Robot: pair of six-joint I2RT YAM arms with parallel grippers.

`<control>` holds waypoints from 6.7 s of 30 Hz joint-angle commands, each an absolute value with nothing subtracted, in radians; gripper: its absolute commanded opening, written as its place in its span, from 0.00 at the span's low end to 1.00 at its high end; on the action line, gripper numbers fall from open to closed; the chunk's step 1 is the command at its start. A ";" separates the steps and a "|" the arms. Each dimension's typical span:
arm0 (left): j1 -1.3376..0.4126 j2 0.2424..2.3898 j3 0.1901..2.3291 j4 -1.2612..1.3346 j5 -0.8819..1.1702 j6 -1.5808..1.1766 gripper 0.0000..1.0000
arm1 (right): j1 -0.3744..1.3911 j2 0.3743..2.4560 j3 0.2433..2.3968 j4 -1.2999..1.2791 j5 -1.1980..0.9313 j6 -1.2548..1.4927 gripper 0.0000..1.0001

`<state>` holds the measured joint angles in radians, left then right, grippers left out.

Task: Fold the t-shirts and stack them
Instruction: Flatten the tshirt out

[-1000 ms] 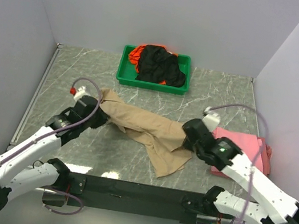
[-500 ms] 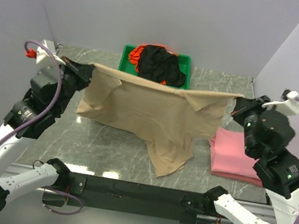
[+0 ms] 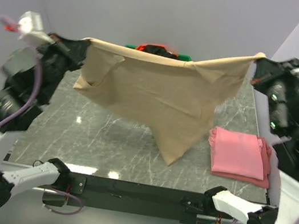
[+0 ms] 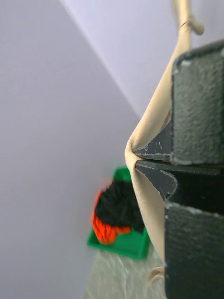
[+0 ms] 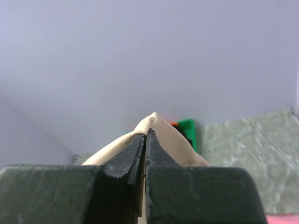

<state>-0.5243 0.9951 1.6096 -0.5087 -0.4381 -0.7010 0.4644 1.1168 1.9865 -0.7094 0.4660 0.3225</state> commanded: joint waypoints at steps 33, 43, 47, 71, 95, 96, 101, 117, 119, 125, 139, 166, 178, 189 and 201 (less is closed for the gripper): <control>-0.236 1.246 1.150 -0.569 -0.507 -0.959 0.99 | 0.270 1.285 1.229 -0.296 0.516 0.414 0.21; -0.202 1.272 1.066 -0.514 -0.340 -0.910 0.99 | 0.265 1.585 1.375 -0.564 0.589 0.485 0.89; -0.219 1.212 0.919 -0.382 -0.141 -0.879 0.99 | 0.267 1.444 1.164 -0.508 0.385 0.521 0.89; -0.456 1.491 0.736 -0.245 -0.032 -0.945 0.99 | 0.382 1.773 1.095 -0.537 0.187 0.566 0.83; -0.347 1.539 0.945 -0.291 -0.031 -0.864 0.99 | 0.252 1.853 1.393 -0.554 0.149 0.417 0.83; -0.347 1.513 0.930 -0.291 -0.034 -0.876 0.99 | 0.270 1.770 1.332 -0.551 0.155 0.420 0.83; -0.367 1.338 0.798 -0.288 0.018 -0.914 0.99 | 0.391 1.553 1.145 -0.577 0.242 0.489 0.83; -0.468 1.351 0.646 -0.298 -0.086 -0.989 0.99 | 0.451 1.440 0.709 -0.532 0.126 0.634 0.82; -0.456 1.376 0.653 -0.304 -0.109 -0.988 0.99 | 0.430 1.500 0.779 -0.515 0.124 0.606 0.82; -0.348 1.468 0.718 -0.255 -0.041 -0.956 0.99 | 0.335 1.731 1.024 -0.555 0.196 0.508 0.81; -0.347 1.576 0.934 -0.261 -0.015 -0.884 0.99 | 0.225 1.853 1.315 -0.548 0.117 0.359 0.81; -0.167 1.037 0.494 -0.657 -0.332 -1.260 0.77 | 0.291 1.115 0.766 -0.480 0.064 0.569 0.88; -0.167 1.069 0.430 -0.571 -0.262 -1.238 0.01 | 0.291 1.088 0.752 -0.632 0.163 0.629 0.87; -0.167 0.888 0.426 -0.597 -0.288 -1.200 0.01 | 0.501 1.011 0.729 -0.974 0.181 0.777 0.87; -0.167 0.732 0.476 -0.663 -0.351 -1.216 0.01 | 0.758 1.014 0.606 -0.985 -0.021 0.982 0.78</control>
<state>-0.1669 0.7536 0.4328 -0.6407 -0.3149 -1.2160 0.7246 1.0290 0.6441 -0.9977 0.0666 0.9123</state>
